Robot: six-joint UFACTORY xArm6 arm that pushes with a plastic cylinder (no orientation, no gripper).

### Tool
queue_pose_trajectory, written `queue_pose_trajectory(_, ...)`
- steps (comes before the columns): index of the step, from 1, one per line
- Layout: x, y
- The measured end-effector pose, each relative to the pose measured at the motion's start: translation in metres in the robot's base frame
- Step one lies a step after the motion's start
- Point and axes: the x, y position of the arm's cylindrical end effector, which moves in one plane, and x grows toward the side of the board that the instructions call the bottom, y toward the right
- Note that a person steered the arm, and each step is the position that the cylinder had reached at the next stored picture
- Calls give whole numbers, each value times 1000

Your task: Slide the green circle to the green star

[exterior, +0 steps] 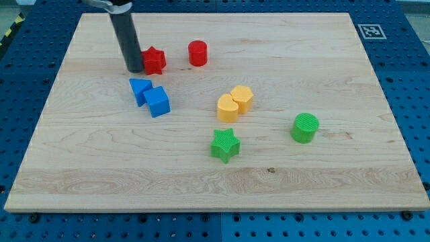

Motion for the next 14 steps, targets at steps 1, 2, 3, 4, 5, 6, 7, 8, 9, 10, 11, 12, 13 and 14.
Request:
queue_pose_trajectory(1, -21, 31)
queue_pose_trajectory(2, -34, 58)
queue_pose_trajectory(3, -34, 86)
queue_pose_trajectory(4, -28, 91)
queue_pose_trajectory(5, 10, 95)
queue_pose_trajectory(6, 14, 154)
queue_pose_trajectory(7, 18, 224)
queue_pose_trajectory(8, 50, 249)
queue_pose_trajectory(9, 88, 272)
queue_pose_trajectory(10, 120, 307)
queue_pose_trajectory(11, 122, 307)
queue_pose_trajectory(12, 131, 307)
queue_pose_trajectory(13, 138, 303)
queue_pose_trajectory(14, 140, 314)
